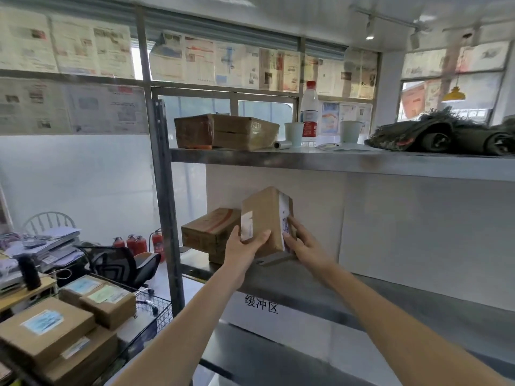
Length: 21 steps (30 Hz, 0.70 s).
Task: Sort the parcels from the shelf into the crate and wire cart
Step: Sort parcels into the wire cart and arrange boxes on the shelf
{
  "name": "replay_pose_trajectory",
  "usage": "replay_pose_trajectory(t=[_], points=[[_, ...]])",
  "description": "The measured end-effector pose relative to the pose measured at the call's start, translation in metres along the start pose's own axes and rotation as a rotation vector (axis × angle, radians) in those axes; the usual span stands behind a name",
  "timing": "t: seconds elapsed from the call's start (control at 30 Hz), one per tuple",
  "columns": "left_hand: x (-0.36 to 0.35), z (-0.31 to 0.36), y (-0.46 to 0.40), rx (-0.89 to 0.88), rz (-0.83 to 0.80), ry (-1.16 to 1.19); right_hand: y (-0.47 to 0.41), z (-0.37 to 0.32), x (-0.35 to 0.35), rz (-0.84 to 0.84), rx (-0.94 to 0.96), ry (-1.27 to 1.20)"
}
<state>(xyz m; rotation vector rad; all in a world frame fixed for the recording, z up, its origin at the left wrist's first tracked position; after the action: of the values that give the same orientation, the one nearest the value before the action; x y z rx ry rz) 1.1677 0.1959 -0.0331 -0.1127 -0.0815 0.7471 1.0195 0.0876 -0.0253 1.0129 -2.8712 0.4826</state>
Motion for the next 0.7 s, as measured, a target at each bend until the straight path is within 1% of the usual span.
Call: replay_pose_trajectory(t=[0.03, 0.13, 0.2, 0.33, 0.37, 0.57, 0.7], points=[[0.007, 0.004, 0.006, -0.015, 0.016, -0.013, 0.003, -0.007, -0.007, -0.014, 0.014, 0.004], [0.031, 0.019, 0.023, -0.096, 0.051, -0.012, 0.018, -0.029, -0.030, -0.058, -0.019, 0.046], [0.052, 0.026, 0.036, -0.126, 0.069, 0.015, 0.028, -0.044, -0.049, -0.087, -0.010, 0.014], [0.108, 0.036, 0.063, -0.101, 0.082, 0.196, 0.041, -0.059, -0.093, -0.114, 0.031, 0.054], [0.124, 0.040, 0.071, -0.113, 0.073, 0.199, 0.044, -0.059, -0.106, -0.115, 0.010, 0.030], [0.232, 0.050, 0.126, -0.200, 0.041, 0.048, 0.090, -0.067, -0.208, -0.176, -0.130, -0.224], [0.306, 0.053, 0.171, -0.278, 0.109, -0.121, 0.120, -0.075, -0.276, -0.200, -0.140, -0.281]])
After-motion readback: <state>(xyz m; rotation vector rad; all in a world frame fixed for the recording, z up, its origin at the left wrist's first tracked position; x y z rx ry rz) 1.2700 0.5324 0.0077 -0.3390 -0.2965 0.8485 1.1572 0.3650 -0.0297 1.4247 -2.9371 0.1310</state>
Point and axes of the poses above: each hand's wrist, its own y-axis away from the middle knuckle, its own x-axis out of the back of the hand, z = x × y, the point moved 9 cm from there along -y, towards the middle knuckle, and after that the axes turned 1 degree about -y, right-handed, at the moved point
